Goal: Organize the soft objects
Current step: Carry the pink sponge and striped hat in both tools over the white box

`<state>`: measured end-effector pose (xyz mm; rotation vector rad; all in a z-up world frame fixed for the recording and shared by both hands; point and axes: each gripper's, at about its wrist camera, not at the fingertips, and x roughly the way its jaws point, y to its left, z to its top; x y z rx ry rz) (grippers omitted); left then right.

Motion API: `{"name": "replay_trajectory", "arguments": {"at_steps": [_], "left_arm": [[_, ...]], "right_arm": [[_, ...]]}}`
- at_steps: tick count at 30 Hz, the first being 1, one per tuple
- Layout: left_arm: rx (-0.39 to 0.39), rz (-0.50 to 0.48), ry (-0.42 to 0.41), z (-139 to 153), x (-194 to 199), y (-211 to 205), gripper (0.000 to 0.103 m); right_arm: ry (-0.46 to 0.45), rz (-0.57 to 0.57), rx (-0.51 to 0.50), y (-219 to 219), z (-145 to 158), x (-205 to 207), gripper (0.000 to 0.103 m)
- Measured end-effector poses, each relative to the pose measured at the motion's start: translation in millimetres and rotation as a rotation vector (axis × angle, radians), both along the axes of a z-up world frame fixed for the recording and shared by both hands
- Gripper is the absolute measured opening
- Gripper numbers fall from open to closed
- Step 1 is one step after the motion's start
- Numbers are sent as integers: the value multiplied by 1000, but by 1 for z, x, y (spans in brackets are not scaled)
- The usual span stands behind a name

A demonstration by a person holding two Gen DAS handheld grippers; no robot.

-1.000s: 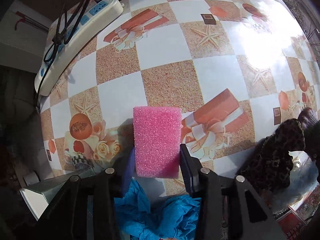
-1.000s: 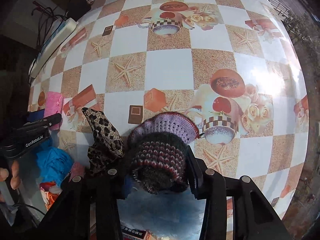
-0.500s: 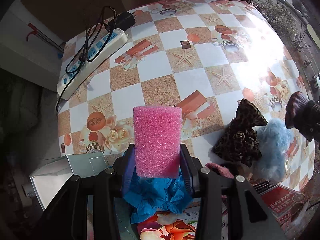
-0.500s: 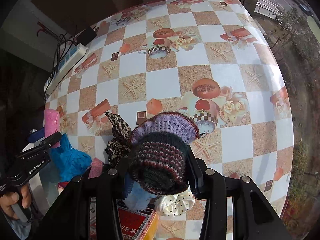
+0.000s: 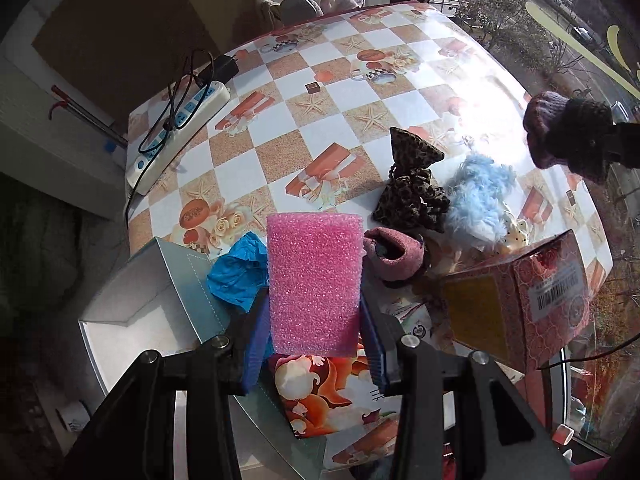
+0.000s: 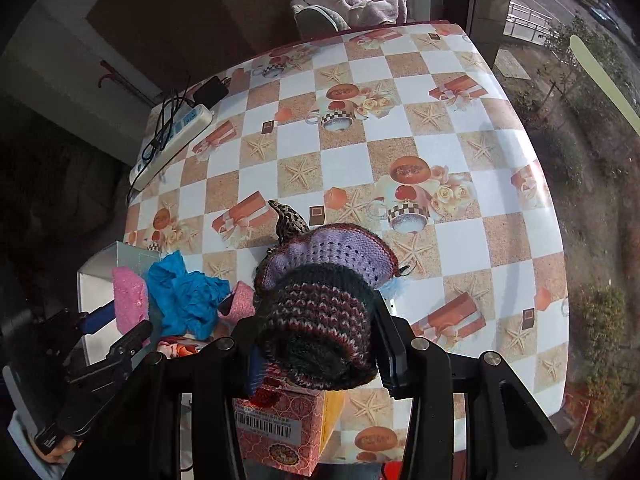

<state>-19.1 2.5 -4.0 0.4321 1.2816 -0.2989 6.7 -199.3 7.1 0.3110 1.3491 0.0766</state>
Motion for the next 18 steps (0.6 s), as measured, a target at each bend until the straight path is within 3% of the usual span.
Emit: {"name": "replay_trajectory", "arguments": {"at_steps": [5,11,18], "left_arm": [[-11,-34,15,8,-34,12,47],[-36,4,50,8,-52,35,47],[-26,45,25,11,-55,59,47]], "right_arm": [[-15,17,-7,18,18,-28,46],[-4,33,5,43,26,-55,46],[16,157,25,103,24,-70,46]]}}
